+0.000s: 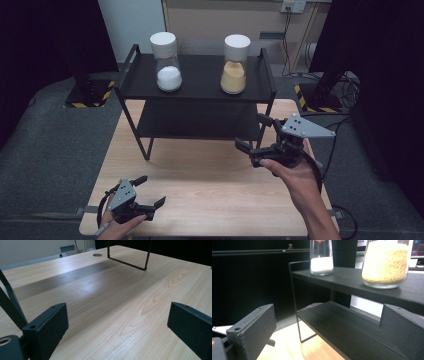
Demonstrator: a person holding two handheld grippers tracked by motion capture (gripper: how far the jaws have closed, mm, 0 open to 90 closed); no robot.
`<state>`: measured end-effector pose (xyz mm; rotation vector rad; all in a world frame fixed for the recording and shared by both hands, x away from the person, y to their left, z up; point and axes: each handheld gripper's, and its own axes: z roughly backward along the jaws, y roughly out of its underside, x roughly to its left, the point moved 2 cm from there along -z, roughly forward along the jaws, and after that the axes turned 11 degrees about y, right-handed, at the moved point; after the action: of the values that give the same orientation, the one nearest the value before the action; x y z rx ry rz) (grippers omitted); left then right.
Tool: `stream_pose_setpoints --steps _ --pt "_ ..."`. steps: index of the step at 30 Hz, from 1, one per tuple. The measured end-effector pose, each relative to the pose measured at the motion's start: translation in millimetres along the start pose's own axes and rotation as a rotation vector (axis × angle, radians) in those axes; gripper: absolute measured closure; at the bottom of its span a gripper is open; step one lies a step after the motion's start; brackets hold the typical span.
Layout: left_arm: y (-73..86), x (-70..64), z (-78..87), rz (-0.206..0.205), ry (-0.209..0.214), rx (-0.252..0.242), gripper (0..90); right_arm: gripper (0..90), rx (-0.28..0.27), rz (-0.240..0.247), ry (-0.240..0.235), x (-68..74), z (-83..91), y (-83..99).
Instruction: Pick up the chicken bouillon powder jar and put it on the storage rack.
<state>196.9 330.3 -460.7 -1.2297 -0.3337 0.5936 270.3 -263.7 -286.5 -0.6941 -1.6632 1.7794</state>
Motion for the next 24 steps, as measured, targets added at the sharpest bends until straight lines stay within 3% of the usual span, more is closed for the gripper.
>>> stream_pose_setpoints --steps 8,24 --pt "0.8 0.0 -0.3 0.002 0.003 0.0 2.4 1.5 0.009 0.019 0.014 6.0 3.7 24.2" --pt "0.4 -1.9 -0.9 -0.001 0.001 -0.008 2.4 1.7 0.051 0.008 0.053 8.8 16.3 76.5"
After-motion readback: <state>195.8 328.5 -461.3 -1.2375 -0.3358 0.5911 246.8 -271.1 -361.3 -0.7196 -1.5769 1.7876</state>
